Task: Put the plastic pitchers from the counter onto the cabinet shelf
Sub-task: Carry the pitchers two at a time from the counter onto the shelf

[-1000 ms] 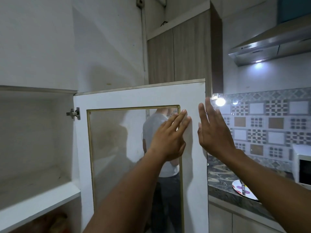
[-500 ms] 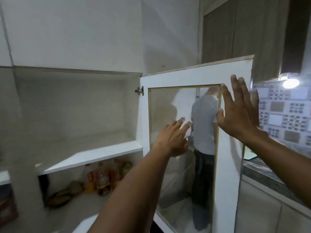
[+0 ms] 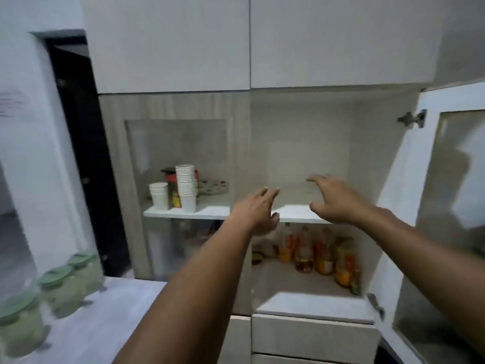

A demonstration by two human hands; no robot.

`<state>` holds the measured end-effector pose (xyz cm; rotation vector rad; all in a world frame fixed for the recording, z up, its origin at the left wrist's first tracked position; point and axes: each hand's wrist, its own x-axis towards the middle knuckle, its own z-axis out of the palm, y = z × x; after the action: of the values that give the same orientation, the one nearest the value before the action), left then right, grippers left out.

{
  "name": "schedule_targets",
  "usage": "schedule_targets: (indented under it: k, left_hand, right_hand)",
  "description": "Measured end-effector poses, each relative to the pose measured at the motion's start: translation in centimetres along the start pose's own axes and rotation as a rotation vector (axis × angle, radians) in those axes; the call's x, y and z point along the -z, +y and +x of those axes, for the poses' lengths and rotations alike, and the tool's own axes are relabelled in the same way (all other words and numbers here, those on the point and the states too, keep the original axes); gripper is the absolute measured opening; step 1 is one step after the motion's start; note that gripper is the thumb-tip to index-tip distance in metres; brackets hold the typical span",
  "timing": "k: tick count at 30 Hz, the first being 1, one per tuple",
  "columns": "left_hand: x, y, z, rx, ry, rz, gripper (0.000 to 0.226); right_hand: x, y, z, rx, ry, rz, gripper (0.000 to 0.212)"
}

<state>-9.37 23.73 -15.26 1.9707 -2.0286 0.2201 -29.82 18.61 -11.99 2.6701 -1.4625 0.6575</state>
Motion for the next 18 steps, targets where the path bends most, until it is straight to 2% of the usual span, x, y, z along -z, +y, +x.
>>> schedule_targets:
  k: [9,13,18]
  left_hand:
    - [2.9,-28.3,-12.6,0.557,-0.032,-0.075,0.073]
    - [1.5,-37.1,-18.0,0.754,-0.005,-0.138,0.074]
    - [-2.7,-44.8,-22.6,0.946,0.000,-0.224,0.069]
  right_hand:
    - [-14.7,-26.5,10.3,0.289,-0.254,0.272,0.065]
    - [-21.0,-34.1,12.5,0.350,-0.384,0.328,0.057]
    - [-29.7,-41.3,15.5,0.326,-0.563,0.364,0.057]
